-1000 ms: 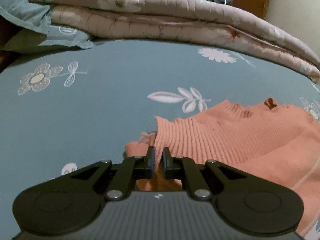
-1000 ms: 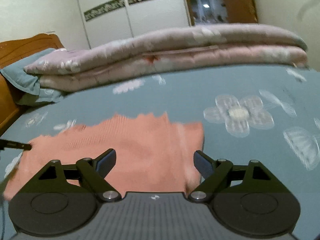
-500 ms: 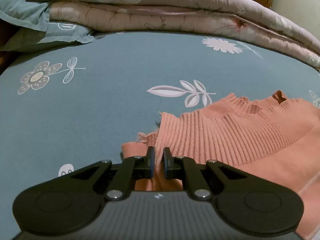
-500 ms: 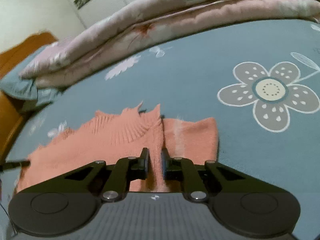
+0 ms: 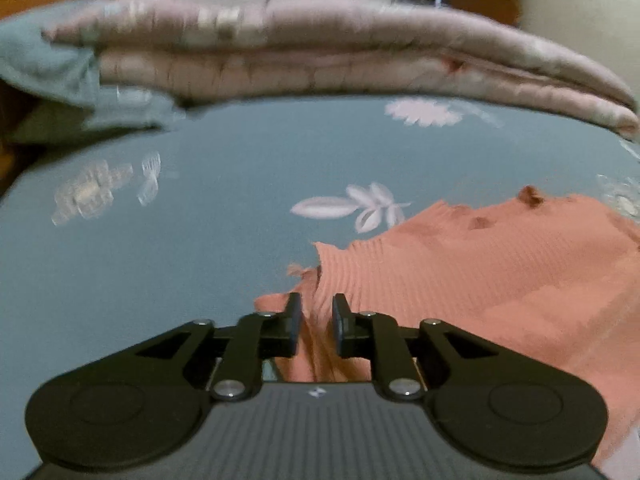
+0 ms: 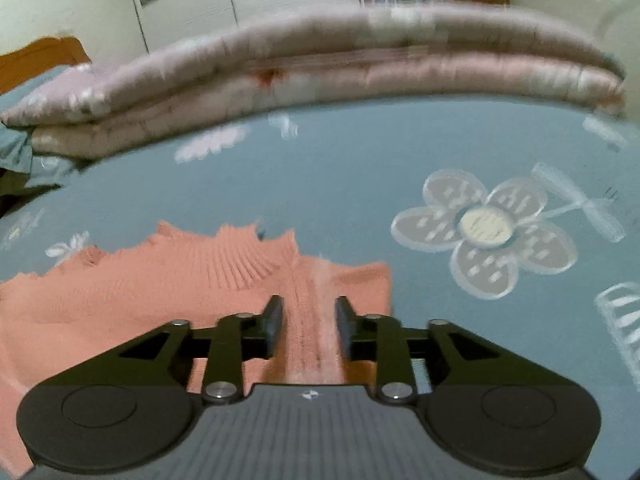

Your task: Fold clothes

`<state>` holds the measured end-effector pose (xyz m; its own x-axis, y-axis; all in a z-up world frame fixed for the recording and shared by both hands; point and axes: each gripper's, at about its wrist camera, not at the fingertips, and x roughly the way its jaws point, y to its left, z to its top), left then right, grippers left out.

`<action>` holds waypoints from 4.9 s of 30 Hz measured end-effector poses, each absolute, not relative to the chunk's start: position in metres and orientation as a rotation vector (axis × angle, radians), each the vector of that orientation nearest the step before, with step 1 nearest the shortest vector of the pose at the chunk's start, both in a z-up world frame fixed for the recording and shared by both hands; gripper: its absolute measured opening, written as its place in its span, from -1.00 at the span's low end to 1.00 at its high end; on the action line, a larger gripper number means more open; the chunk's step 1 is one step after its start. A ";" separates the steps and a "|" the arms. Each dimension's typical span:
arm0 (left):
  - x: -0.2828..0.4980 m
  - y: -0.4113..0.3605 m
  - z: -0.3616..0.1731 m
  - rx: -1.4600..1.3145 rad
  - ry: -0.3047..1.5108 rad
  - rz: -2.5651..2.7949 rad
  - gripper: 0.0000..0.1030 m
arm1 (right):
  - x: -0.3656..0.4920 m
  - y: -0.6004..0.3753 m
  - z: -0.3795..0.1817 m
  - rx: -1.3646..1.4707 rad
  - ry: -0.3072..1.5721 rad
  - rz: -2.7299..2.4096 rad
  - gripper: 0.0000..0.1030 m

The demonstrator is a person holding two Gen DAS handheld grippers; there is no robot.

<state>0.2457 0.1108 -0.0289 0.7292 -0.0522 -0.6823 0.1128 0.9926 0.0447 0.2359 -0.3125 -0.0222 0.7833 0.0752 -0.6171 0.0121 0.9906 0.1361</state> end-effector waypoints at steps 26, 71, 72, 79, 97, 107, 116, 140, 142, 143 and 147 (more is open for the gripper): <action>0.168 0.078 -0.056 0.030 0.729 -0.318 -0.18 | 0.175 -0.200 -0.020 0.066 0.674 0.250 0.60; 0.184 0.117 -0.097 -0.376 0.814 -0.271 0.10 | 0.231 -0.119 -0.034 0.148 0.747 0.537 0.30; 0.181 0.122 -0.099 -0.404 0.817 -0.270 0.10 | 0.238 -0.108 -0.038 0.117 0.767 0.562 0.13; 0.167 0.130 -0.099 -0.344 0.835 -0.258 0.10 | 0.294 -0.109 -0.052 0.050 0.835 0.497 -0.79; 0.229 0.149 -0.094 -0.296 0.764 -0.301 -0.04 | 0.123 -0.149 -0.045 0.314 0.839 0.248 0.02; 0.195 0.152 -0.059 -0.260 0.658 -0.342 0.08 | 0.081 -0.153 -0.009 0.287 0.742 0.081 0.34; 0.191 0.130 -0.090 -0.276 0.816 -0.479 0.22 | 0.059 -0.132 0.017 0.238 0.724 0.031 0.41; 0.118 0.079 -0.080 -0.081 0.815 -0.241 0.41 | 0.126 -0.288 -0.028 0.171 0.693 -0.125 0.26; 0.117 0.075 -0.080 -0.078 0.817 -0.204 0.41 | 0.140 -0.299 -0.042 0.169 0.717 -0.098 0.00; 0.118 0.073 -0.081 -0.086 0.823 -0.182 0.42 | 0.145 -0.302 -0.048 0.161 0.736 -0.077 -0.14; 0.121 0.064 -0.081 -0.083 0.848 -0.108 0.44 | 0.142 -0.309 -0.057 0.188 0.763 -0.012 -0.68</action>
<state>0.1206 0.0636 -0.0807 0.6565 -0.1282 -0.7433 0.0623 0.9913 -0.1160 0.1416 -0.3091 -0.0570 0.7233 0.0573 -0.6882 0.0790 0.9832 0.1648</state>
